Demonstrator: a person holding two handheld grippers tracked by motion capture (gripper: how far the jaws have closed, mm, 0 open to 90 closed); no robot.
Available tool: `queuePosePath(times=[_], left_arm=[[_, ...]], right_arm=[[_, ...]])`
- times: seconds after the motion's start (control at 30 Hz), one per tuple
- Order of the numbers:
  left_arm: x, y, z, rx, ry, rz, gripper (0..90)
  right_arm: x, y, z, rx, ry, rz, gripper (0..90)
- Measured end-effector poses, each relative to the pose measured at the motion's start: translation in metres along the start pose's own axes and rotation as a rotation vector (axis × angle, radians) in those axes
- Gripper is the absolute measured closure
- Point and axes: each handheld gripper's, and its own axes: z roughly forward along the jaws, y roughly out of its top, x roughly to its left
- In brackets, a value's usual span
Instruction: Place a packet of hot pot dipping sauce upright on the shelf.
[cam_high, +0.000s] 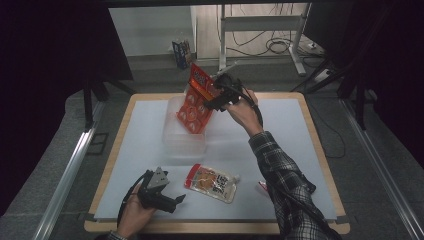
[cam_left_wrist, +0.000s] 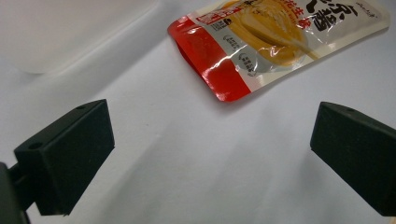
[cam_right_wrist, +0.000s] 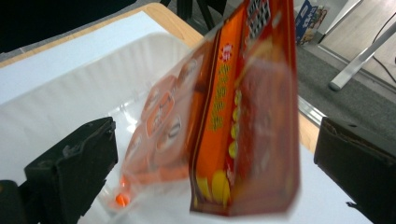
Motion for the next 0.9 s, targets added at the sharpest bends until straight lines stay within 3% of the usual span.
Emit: queuePosePath(times=[0.37,0.9], left_arm=[[0.0,0.0,0.0,-0.006,0.004,0.009,0.0],[0.0,0.0,0.0,-0.012,0.008,0.01,0.0]], right_arm=[[-0.001,-0.03,-0.022,-0.014,0.022,0.009,0.0],[0.014,-0.081,-0.045,-0.016,0.079,0.037,2.0]])
